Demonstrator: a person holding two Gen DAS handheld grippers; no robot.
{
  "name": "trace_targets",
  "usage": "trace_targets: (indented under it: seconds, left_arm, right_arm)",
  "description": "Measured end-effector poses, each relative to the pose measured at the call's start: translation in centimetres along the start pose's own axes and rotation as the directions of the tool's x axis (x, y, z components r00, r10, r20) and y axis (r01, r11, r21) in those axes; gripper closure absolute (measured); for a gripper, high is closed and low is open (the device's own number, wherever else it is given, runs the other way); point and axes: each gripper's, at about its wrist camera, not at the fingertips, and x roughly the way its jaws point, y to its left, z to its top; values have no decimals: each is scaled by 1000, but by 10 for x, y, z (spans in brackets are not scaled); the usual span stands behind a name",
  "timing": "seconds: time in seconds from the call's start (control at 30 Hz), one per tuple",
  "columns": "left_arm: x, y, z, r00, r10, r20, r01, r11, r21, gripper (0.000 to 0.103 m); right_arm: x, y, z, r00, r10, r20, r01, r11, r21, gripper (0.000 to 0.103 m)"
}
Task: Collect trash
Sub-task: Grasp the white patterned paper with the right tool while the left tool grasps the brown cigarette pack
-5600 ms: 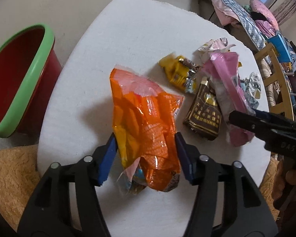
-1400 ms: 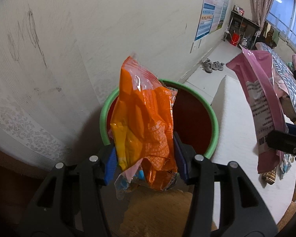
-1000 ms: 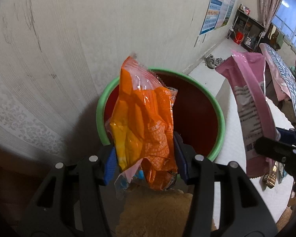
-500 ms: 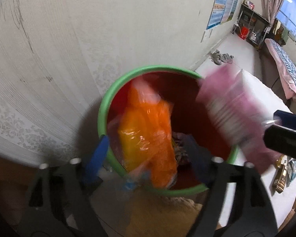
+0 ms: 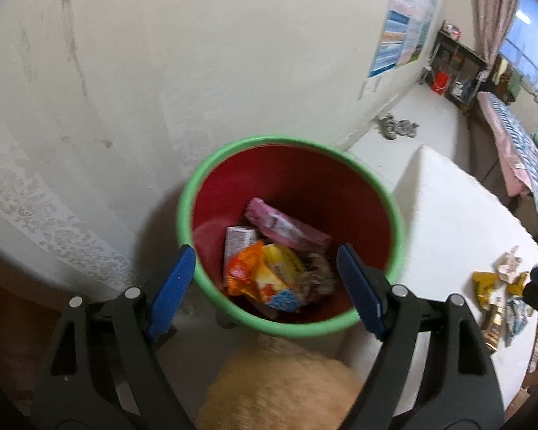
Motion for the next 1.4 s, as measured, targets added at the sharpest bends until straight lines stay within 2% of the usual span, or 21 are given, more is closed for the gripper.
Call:
trace_targets:
  seconds: [0.1,0.23,0.3,0.37,0.5,0.57,0.63,0.67,0.73,0.8,0.87,1.0,1.1,1.17,1.23,1.33,1.4]
  left_arm:
    - [-9,-27,-7,999,-47,0,47,999,27,24]
    - [-11,-65,-22,995,-93,-26,95,993,72,24]
    - [-11,-89,-32,991,-123,-54,128,987,97,24]
    - [-12,-110,-42,985,-154,-83,164,979,125,25]
    - [-17,-163,-66,971,-202,-127,229,941,250,25]
    - [-16,-183,-74,963,-223,-154,260,921,290,25]
    - [-15,-206,-83,947,-258,-191,309,893,327,25]
    - [-14,-216,-86,943,-267,-200,323,881,347,25]
    - [-10,-239,-95,934,-279,-223,348,851,393,25]
    - [-2,-263,-105,922,-291,-255,378,821,429,25]
    - [8,-278,-112,915,-287,-282,390,807,443,25]
    - [35,-301,-123,907,-236,-347,384,802,457,25]
    - [50,-307,-129,897,-212,-388,382,812,441,25]
    - [60,-307,-131,885,-206,-418,388,824,413,34]
    - [59,-310,-133,897,-195,-396,370,821,435,49]
    - [53,-312,-136,891,-192,-411,388,792,471,50]
    - [49,-307,-134,886,-210,-413,400,796,454,50]
  right_arm:
    - [-17,-70,-27,992,-125,0,124,983,132,22]
    - [-35,-162,-56,962,-271,-43,270,901,339,22]
    - [-41,-196,-64,954,-297,-47,290,870,399,22]
    - [-42,-212,-67,954,-296,-52,287,850,442,22]
    - [-27,-259,-80,973,-217,-84,225,787,574,22]
    - [-19,-267,-80,977,-195,-89,211,791,574,22]
    - [-12,-262,-78,982,-166,-91,188,808,558,31]
    - [-9,-263,-78,984,-153,-94,179,816,550,45]
    - [-9,-263,-80,987,-133,-84,158,823,546,54]
    - [-21,-261,-85,992,-121,-42,124,821,558,57]
    - [-38,-254,-90,992,-124,3,101,825,556,57]
    - [-61,-246,-97,991,-123,45,80,842,534,57]
    - [-70,-238,-101,993,-112,32,80,856,510,56]
    - [-70,-234,-105,995,-100,11,81,864,496,56]
    - [-62,-230,-102,995,-97,-15,92,870,484,56]
    - [-55,-226,-109,994,-100,-45,109,872,476,56]
    - [-54,-225,-114,994,-96,-56,111,871,479,56]
